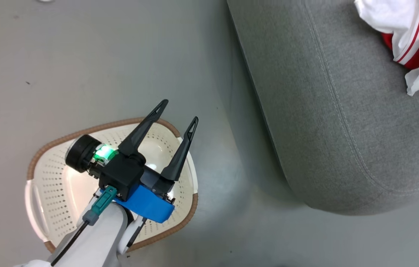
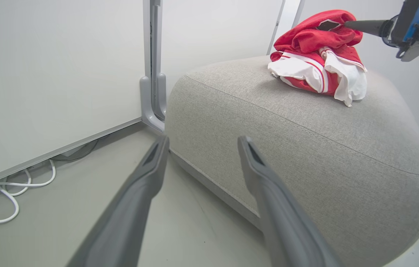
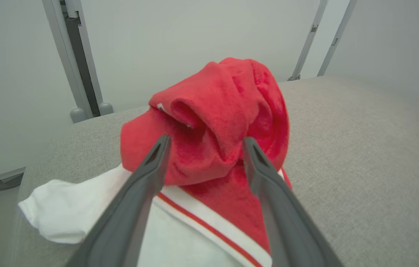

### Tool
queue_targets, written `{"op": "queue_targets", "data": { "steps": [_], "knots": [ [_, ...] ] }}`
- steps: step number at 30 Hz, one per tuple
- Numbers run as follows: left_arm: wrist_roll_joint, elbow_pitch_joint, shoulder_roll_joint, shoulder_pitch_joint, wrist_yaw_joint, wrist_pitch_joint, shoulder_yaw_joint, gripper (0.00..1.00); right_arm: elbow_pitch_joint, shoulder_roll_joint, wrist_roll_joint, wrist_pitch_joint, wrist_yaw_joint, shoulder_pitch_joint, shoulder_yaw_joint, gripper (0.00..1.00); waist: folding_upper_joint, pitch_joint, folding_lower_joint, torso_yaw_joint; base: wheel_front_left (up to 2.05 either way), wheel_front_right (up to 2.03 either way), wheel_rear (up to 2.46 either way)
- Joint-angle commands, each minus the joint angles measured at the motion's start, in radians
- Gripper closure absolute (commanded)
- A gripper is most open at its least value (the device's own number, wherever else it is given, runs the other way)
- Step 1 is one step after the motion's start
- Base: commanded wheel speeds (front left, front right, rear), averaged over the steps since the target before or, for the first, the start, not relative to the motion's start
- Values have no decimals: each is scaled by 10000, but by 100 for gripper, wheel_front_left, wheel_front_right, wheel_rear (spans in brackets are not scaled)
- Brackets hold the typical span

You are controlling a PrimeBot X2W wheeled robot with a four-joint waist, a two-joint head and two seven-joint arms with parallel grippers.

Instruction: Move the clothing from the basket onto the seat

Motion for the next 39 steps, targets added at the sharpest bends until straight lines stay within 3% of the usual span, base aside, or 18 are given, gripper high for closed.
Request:
{"op": "queue_targets", "data": {
  "steps": [1, 16, 30, 39],
  "knots": [
    [-107, 227, -132, 38, -23, -101, 13, 0, -236, -85, -131, -89, 6, 425, 190, 0, 0, -592, 0, 309, 0, 0, 0],
    [-471, 1071, -1325, 1233, -171, -169, 752, 0, -2895, 752, -492, 254, 6, 3469, 915, 0, 0, -3224, 0, 1003, 0, 0, 0],
    [-661, 1476, -1866, 2359, -307, -170, 1981, 0, -5709, 1936, -603, 1073, 6, 6346, 1169, 0, 0, -4762, 0, 1871, 0, 0, 0],
    [-546, 1466, -2168, 3113, -328, -172, 3127, 0, -6969, 2789, -1195, 913, 6, 8138, 893, 0, 0, -5549, 0, 2655, 0, 0, 0]
  ]
}}
